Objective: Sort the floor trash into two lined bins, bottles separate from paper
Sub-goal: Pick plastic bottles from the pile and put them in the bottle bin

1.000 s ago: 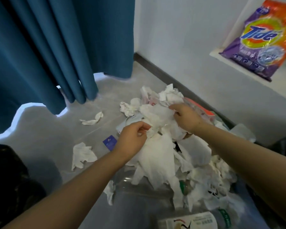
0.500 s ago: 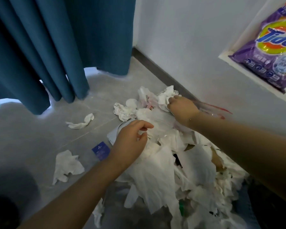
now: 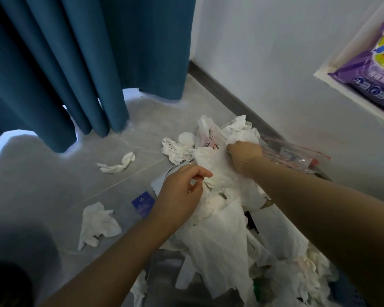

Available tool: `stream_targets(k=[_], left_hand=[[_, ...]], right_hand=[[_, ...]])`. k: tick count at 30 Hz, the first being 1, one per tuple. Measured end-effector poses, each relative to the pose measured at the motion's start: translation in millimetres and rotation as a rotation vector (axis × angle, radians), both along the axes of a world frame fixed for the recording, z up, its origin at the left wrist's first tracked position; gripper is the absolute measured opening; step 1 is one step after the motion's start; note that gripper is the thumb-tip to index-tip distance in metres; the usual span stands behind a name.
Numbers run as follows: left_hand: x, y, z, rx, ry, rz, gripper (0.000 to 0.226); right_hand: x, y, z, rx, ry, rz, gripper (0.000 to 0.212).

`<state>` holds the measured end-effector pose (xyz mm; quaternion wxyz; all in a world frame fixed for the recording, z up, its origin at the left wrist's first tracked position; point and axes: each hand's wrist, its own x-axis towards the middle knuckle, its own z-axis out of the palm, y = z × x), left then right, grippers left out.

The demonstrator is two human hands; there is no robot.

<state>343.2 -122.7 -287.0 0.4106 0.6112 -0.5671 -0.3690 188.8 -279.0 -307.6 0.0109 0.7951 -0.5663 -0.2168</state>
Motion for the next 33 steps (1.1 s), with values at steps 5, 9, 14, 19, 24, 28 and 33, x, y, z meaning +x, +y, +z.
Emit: stream_targets(k=[5, 9, 14, 19, 24, 28, 33], left_hand=[[1, 4, -1, 0.006, 0.018, 0.007, 0.024], [0, 16, 4, 0.003, 0.046, 0.004, 0.028], [4, 44, 12, 0.037, 0.085, 0.022, 0.024], [2, 76, 18, 0.22, 0.231, 0.103, 0.024], [-12, 100, 43, 0.615, 0.804, 0.092, 0.031], [-12, 124, 57, 0.69, 1.121, 0.101, 0.046], [-8, 154, 65, 0.634, 1.131, 0.109, 0.044]], right_hand=[[-21, 6, 10, -0.035, -0.104, 0.009, 0.042], [-40, 40, 20, -0.066, -0.295, 0.134, 0.061], [-57, 100, 34, -0.297, -0.573, 0.444, 0.045], [-63, 152, 64, -0.402, -0.742, 0.55, 0.033], [-50, 200, 74, -0.476, -0.835, 0.635, 0.024], [-41, 231, 72, -0.491, -0.834, 0.748, 0.025], [-45, 258, 77, -0.47, -0.753, 0.913, 0.015]])
